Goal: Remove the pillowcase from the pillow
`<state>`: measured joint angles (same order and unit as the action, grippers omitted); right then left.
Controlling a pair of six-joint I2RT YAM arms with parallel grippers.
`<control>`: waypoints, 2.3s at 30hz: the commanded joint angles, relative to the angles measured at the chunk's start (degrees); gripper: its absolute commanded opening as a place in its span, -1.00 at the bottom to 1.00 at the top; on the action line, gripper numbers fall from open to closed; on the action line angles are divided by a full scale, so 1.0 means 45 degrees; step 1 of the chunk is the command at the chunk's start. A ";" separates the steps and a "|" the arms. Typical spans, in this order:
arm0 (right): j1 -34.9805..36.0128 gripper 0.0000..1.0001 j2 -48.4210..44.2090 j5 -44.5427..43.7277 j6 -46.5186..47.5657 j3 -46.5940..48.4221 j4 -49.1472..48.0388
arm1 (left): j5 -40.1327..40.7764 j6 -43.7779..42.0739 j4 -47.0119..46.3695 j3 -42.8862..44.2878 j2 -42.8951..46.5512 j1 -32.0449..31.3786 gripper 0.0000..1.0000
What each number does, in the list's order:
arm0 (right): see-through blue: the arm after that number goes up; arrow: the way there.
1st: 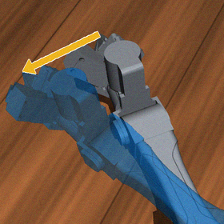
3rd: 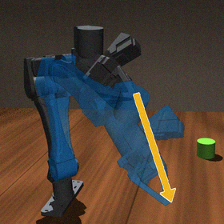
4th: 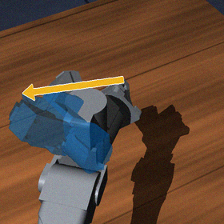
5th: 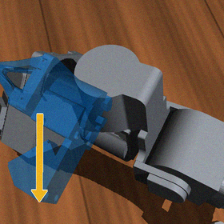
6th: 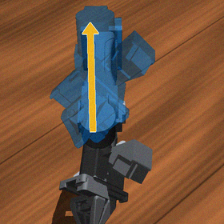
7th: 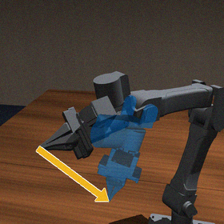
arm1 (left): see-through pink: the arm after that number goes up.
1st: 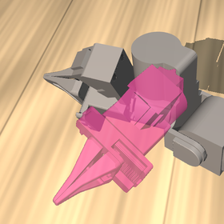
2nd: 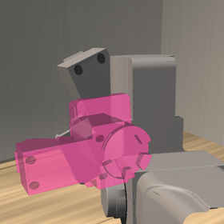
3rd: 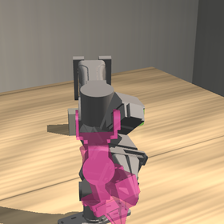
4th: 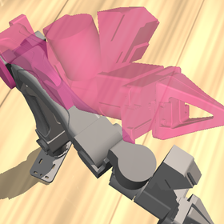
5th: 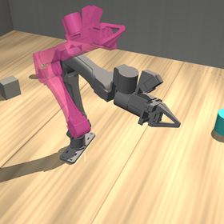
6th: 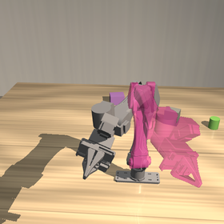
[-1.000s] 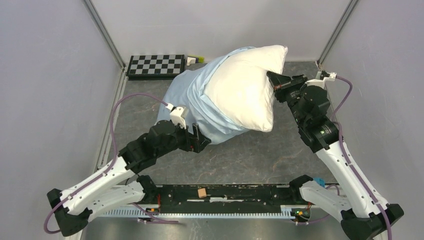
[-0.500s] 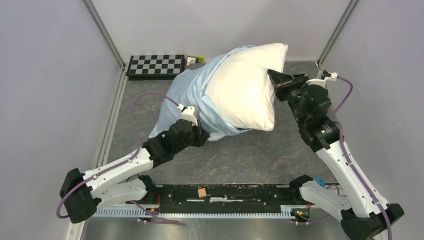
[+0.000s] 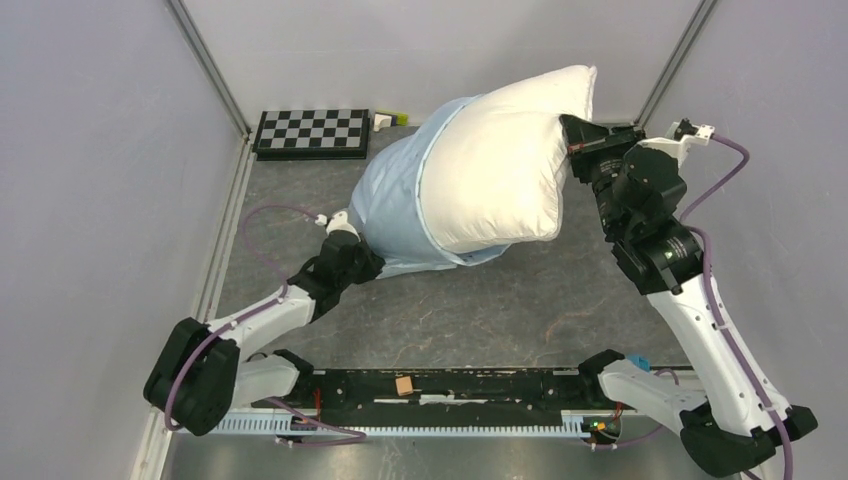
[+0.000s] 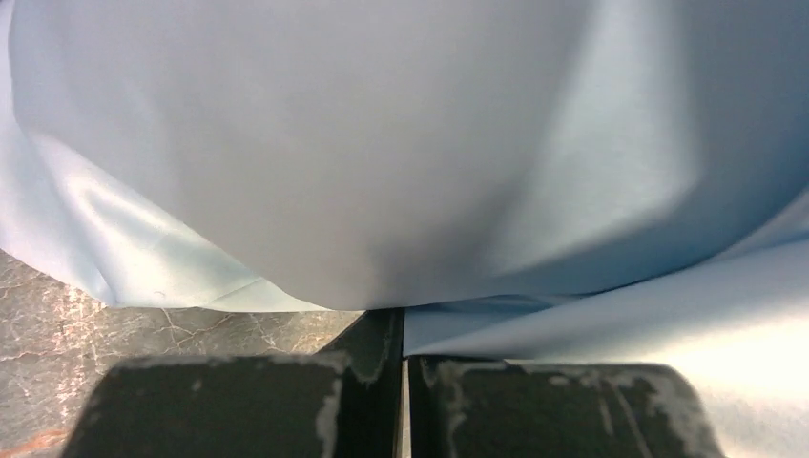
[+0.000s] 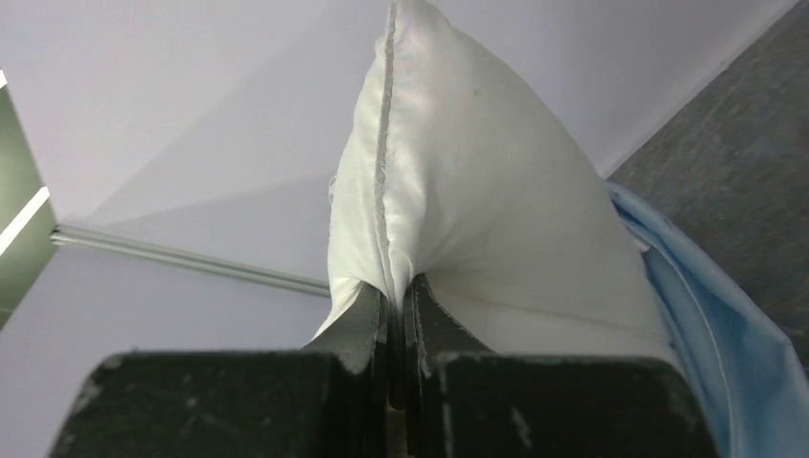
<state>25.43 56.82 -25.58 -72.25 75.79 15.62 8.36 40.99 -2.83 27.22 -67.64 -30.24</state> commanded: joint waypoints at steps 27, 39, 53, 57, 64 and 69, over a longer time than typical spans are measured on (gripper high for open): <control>-0.0342 -1.00 -1.1379 -0.4464 0.4392 -1.1068 0.3851 | 0.0244 -0.1543 0.4472 0.5325 0.0501 0.1738 1.00; -0.0349 -0.98 -1.3086 -0.3198 0.5644 -1.2055 0.5285 | -0.2996 -0.1305 0.3888 0.8783 -0.2461 0.2799 0.96; -0.0339 -0.98 -1.2758 -0.2509 0.5295 -1.2715 0.4971 | -0.2773 -0.1508 0.6034 1.2579 -0.6115 0.1690 0.66; -0.0350 -0.98 -1.2744 -0.2519 0.5284 -1.2831 0.4907 | -0.1319 -0.2147 0.7384 1.4146 -0.7105 0.0790 0.55; -0.0341 -1.00 -1.2787 -0.2668 0.5197 -1.2620 0.5034 | -0.0002 -0.2547 0.9227 1.5953 -0.9001 0.0650 0.08; -0.0354 -1.00 -1.2926 -0.3253 0.5281 -1.2169 0.5352 | 0.0285 -0.2508 0.9101 1.5793 -0.8914 0.1090 -0.95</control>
<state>23.83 0.40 -37.76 -48.99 18.41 40.60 6.61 31.03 36.34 97.01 -107.66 -27.00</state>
